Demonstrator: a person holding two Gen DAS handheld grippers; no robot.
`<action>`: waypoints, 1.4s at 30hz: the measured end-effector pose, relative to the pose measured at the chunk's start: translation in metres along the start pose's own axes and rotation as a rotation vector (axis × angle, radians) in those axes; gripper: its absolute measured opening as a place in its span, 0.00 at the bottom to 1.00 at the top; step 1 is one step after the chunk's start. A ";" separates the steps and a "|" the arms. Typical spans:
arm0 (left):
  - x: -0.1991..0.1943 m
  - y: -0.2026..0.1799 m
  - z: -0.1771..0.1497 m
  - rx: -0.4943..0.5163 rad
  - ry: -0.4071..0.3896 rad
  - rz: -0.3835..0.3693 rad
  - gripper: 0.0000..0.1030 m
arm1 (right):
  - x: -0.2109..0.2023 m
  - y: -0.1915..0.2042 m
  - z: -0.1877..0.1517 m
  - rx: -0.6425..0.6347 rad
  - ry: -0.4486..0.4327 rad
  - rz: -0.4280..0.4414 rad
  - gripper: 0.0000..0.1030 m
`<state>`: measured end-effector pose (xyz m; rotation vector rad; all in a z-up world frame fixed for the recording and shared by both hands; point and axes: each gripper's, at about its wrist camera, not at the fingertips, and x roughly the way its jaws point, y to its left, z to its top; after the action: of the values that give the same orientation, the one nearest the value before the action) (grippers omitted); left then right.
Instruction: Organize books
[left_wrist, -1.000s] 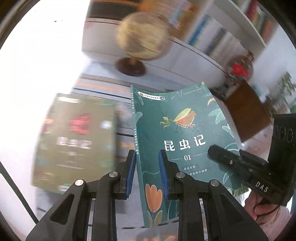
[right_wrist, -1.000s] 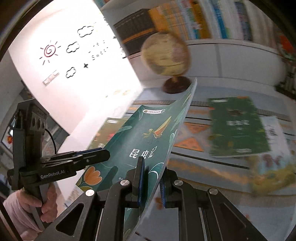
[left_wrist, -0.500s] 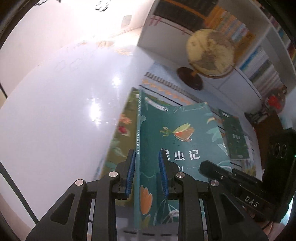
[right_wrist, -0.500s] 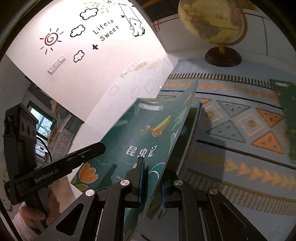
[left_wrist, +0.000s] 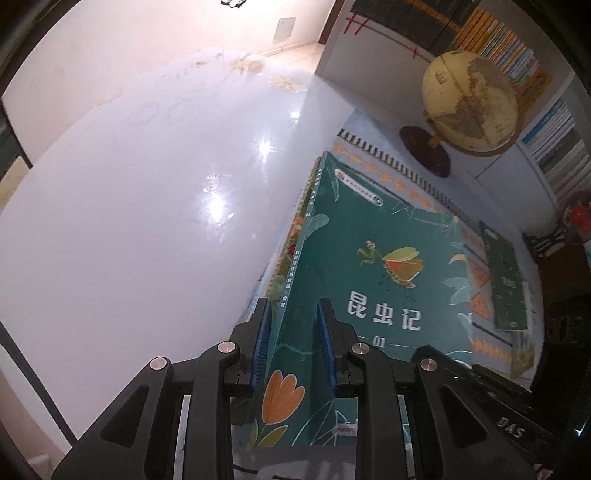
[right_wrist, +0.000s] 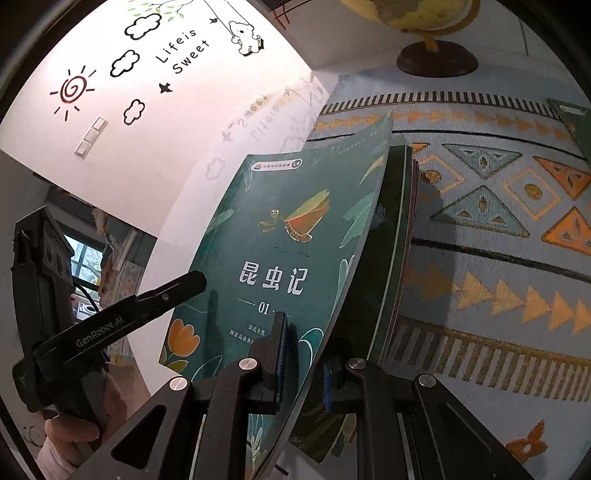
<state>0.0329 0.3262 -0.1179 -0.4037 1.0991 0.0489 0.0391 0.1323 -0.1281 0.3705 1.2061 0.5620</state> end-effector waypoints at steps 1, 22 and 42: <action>0.001 -0.001 0.000 0.006 0.003 0.016 0.21 | 0.000 0.000 0.000 0.006 0.001 0.001 0.16; -0.044 -0.068 0.000 0.090 -0.068 0.183 0.34 | -0.086 -0.036 0.018 0.031 -0.058 -0.008 0.21; -0.067 -0.285 0.010 0.403 -0.129 -0.123 0.64 | -0.324 -0.179 0.000 -0.051 -0.270 -0.296 0.31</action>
<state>0.0780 0.0764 0.0277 -0.1027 0.9273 -0.2490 -0.0031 -0.2032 0.0221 0.2104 0.9619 0.2753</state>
